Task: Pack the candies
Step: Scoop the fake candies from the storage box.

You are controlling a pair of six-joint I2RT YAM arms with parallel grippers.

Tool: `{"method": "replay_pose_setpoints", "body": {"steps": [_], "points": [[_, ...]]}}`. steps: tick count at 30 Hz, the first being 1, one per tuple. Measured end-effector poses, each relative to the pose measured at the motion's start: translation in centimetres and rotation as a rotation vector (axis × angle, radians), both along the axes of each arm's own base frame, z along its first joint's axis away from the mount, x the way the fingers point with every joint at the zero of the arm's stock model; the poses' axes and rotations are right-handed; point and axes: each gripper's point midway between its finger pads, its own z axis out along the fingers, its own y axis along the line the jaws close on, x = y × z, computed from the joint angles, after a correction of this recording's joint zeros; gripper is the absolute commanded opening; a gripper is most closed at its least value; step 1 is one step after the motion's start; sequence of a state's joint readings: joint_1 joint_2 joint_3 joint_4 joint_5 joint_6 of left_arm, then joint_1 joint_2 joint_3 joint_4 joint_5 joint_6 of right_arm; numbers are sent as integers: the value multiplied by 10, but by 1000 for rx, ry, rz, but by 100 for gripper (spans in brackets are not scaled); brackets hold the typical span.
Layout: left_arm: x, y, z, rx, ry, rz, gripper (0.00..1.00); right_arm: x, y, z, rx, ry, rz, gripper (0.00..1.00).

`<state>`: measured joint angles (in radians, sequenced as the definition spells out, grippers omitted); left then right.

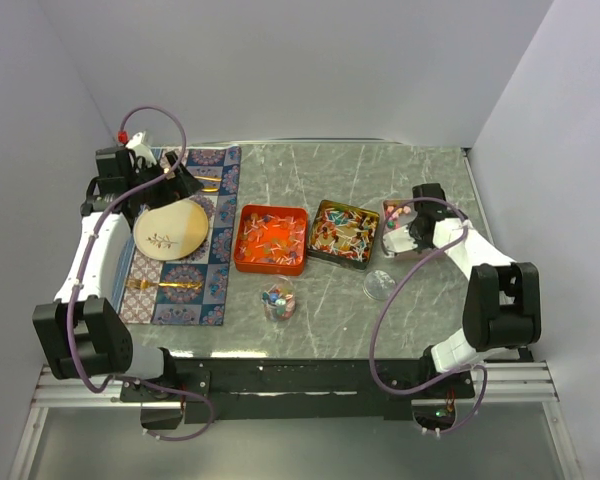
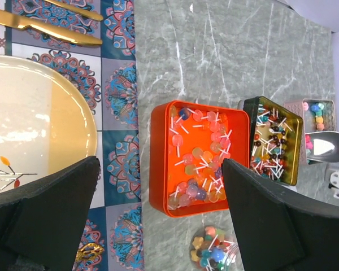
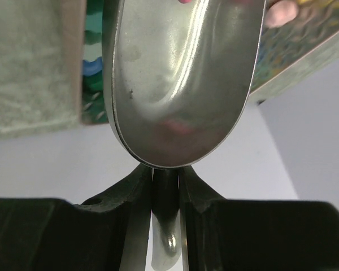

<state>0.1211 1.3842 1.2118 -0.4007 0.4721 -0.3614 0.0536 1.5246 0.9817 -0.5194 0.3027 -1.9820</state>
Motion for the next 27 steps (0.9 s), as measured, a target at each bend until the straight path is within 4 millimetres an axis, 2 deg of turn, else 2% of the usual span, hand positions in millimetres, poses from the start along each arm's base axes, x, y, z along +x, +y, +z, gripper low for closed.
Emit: {"method": "replay_pose_setpoints", "body": {"steps": [5, 8, 12, 19, 27], "points": [[3, 3, -8, 9, 18, 11, 95, 3, 26, -16, 81, -6, 72, 0], [5, 6, -16, 16, 40, 19, 95, -2, 33, -31, 121, -7, 82, 0], [8, 7, -32, 23, 88, 14, 93, -1, 41, -38, 178, -38, 72, 0], [18, 10, -51, 46, 141, -5, 93, -7, 43, -54, 344, -101, -154, 0], [22, 12, -52, 91, 160, -56, 93, -1, 41, -60, 510, -223, -327, 0]]}}
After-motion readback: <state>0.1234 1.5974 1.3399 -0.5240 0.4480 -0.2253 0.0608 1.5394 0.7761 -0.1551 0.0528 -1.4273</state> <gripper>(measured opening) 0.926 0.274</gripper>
